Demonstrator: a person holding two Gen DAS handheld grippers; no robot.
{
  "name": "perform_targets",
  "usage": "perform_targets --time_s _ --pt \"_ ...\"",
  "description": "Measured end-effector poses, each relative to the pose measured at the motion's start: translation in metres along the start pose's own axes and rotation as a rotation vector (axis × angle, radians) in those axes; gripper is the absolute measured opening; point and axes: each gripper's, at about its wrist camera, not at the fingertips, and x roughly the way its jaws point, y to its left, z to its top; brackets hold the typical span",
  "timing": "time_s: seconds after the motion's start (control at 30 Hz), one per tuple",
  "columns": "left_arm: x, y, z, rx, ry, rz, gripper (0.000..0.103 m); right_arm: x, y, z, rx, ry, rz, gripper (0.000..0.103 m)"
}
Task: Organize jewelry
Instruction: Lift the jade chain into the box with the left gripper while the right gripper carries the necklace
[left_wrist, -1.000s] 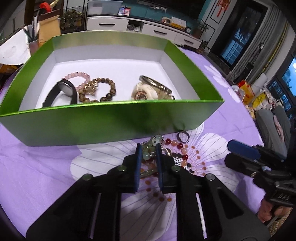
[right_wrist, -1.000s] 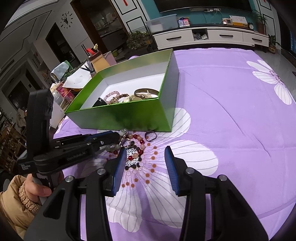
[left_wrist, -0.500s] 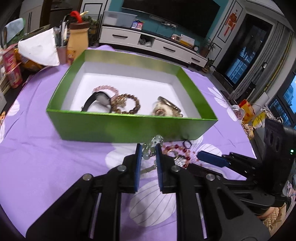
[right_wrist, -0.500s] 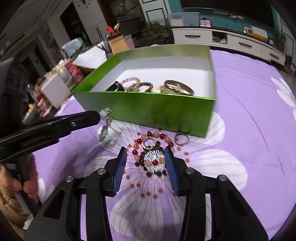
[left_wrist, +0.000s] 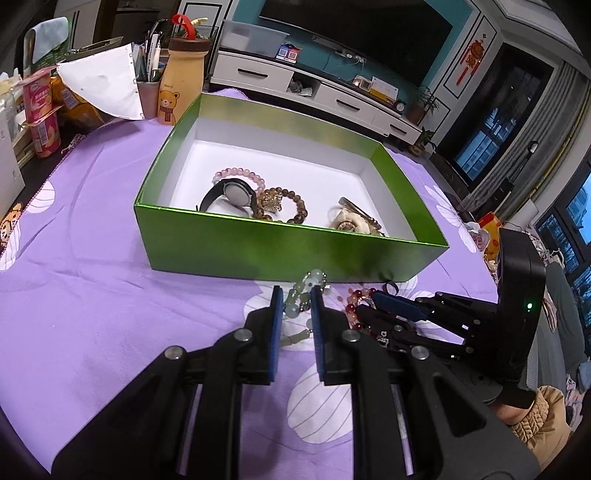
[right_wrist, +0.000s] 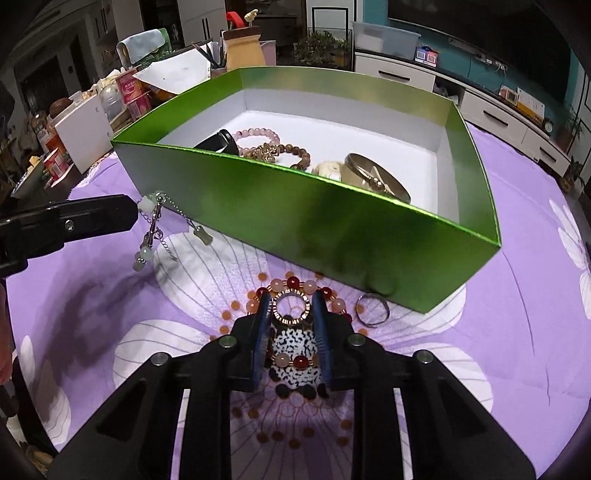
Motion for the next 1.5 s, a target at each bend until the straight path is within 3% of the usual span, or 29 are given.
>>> perform_targets --time_s 0.3,0.77,1.5 --pt "-0.002 0.002 -0.001 -0.008 0.004 0.004 0.015 -0.005 -0.001 -0.003 0.014 -0.032 -0.008 0.021" --pt "-0.025 -0.005 -0.001 -0.005 -0.024 0.036 0.015 -0.084 -0.01 -0.011 0.12 -0.208 0.044 0.021" --pt "-0.072 -0.008 0.007 0.007 -0.111 0.087 0.015 -0.135 0.008 -0.001 0.055 -0.312 0.055 0.021"
